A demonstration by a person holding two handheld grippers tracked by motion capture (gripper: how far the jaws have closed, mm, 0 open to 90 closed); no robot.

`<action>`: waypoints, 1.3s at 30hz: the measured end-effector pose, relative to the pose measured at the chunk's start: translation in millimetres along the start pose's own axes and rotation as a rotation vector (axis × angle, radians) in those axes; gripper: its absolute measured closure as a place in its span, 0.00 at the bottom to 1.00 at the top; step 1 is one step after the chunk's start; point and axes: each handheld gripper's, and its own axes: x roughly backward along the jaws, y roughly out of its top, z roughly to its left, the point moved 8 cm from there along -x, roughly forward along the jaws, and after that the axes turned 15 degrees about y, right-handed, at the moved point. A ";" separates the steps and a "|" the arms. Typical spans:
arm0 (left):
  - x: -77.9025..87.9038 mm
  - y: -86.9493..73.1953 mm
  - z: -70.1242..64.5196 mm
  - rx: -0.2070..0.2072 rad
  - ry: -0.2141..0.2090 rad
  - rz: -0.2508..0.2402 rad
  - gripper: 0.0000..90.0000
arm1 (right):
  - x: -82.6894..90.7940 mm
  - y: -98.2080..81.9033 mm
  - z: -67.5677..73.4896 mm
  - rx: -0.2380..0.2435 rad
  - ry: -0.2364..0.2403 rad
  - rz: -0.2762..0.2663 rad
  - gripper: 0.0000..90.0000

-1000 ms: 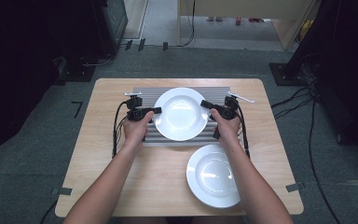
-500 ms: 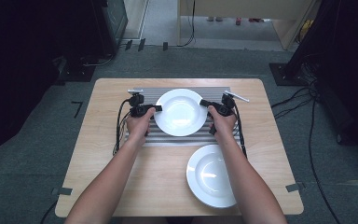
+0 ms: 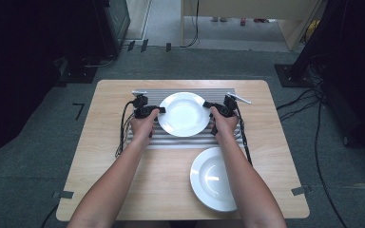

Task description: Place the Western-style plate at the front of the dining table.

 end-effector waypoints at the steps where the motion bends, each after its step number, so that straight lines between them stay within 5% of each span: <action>1: -0.2 -0.7 -0.4 0.000 -0.004 -0.001 0.80 | 0.0 -0.8 -2.4 0.016 -0.011 0.010 0.87; 8: 0.2 -1.1 -3.0 -0.050 0.031 -0.014 0.79 | -1.0 -2.5 -4.9 0.055 -0.030 0.017 0.85; 14: 8.4 -3.1 -8.6 -0.115 0.033 -0.039 0.61 | 2.8 -0.9 -1.4 0.196 -0.123 0.021 0.76; 22: 27.1 -2.3 -10.9 -0.164 0.042 -0.063 0.35 | 13.8 4.7 8.9 0.258 -0.105 0.038 0.58; 24: 33.7 -2.4 -10.5 -0.180 0.043 -0.072 0.29 | 18.3 5.1 10.8 0.311 -0.120 0.045 0.56; 27: 42.6 -4.0 -10.6 -0.198 0.036 -0.080 0.23 | 25.5 3.0 15.8 0.314 -0.106 0.079 0.48; 30: 53.8 -6.7 -10.8 -0.232 0.033 -0.096 0.20 | 36.1 3.1 27.6 0.360 -0.056 0.071 0.40; 33: 63.7 -8.7 -7.8 -0.244 0.042 -0.114 0.19 | 47.4 1.7 33.6 0.413 -0.075 0.084 0.41; 39: 78.1 -13.0 -2.3 -0.256 0.034 -0.151 0.13 | 69.7 -1.2 42.8 0.426 -0.043 0.074 0.39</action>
